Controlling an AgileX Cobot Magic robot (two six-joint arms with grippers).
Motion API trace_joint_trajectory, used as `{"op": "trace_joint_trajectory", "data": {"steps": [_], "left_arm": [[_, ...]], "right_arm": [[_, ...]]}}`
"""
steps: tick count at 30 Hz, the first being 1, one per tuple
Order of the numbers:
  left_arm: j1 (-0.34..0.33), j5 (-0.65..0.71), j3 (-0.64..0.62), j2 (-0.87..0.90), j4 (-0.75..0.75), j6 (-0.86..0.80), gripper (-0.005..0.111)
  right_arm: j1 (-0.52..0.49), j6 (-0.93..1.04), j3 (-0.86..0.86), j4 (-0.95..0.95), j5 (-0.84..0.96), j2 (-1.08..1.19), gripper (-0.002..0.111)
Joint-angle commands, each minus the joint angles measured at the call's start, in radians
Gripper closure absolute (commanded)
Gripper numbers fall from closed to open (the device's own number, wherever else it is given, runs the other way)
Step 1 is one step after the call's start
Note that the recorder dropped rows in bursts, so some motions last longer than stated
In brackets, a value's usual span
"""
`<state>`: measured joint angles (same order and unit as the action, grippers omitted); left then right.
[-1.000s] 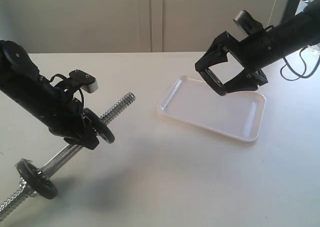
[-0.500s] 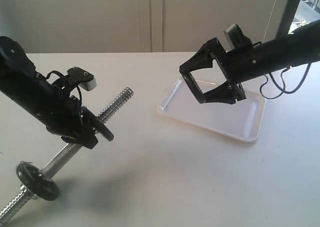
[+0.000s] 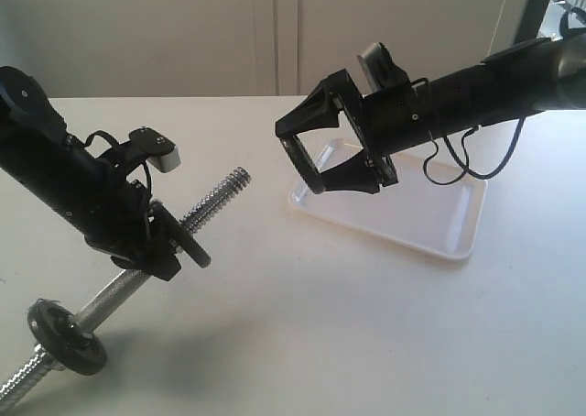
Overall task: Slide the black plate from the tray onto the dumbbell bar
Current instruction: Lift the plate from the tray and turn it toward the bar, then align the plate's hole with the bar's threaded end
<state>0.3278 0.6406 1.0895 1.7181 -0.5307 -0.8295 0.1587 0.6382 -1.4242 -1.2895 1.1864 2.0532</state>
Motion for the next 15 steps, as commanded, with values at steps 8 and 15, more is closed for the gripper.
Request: {"op": "trace_joint_trajectory", "data": {"steps": [8,15], "left_arm": [[0.004,0.078,0.017,-0.044,-0.071,-0.016,0.107],[0.004,0.089,0.017,-0.044,-0.075,-0.036,0.107]], "right_arm": [[0.052,0.012,-0.006,-0.075,0.006,-0.015,0.108],[0.069,0.006,-0.006,-0.086,-0.019,-0.015,0.108]]}}
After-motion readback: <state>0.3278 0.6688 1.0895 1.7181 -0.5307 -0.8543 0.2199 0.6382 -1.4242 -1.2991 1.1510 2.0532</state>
